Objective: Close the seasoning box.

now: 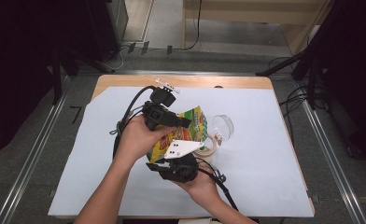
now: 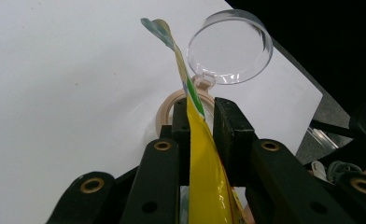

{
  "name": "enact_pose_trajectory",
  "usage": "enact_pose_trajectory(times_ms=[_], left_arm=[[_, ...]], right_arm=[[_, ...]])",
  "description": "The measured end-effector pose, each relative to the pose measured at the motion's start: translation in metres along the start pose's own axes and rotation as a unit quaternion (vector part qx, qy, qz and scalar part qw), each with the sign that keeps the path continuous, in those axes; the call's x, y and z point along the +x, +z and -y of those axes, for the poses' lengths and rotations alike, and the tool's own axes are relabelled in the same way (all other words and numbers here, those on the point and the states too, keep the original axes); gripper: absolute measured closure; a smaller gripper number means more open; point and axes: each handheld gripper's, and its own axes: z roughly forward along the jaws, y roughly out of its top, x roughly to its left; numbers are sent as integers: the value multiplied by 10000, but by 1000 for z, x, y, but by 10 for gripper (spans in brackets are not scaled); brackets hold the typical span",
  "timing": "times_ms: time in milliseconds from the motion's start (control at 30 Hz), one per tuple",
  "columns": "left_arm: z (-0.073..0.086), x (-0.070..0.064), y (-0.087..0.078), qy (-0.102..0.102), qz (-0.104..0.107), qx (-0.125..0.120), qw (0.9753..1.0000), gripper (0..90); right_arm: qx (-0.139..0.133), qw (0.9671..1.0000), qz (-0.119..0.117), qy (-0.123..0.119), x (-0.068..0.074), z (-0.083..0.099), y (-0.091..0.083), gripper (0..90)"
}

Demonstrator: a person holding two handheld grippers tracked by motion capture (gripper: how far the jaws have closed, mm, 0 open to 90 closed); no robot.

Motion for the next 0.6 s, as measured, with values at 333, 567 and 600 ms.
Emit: enact_pose_trajectory(times_ms=[333,567,600], left_arm=[[0,2,1,-30,-14,-24,10000,787],[0,4,2,-50,-17,-36,10000,782],[0,4,2,-50,-17,-36,10000,782]], right_arm=[[-19,10000,15,-22,0,-1,-1,752],[-47,10000,20,-65,2,-2,-1,751],[-48,10000,10,-39,2,-2,-2,751]])
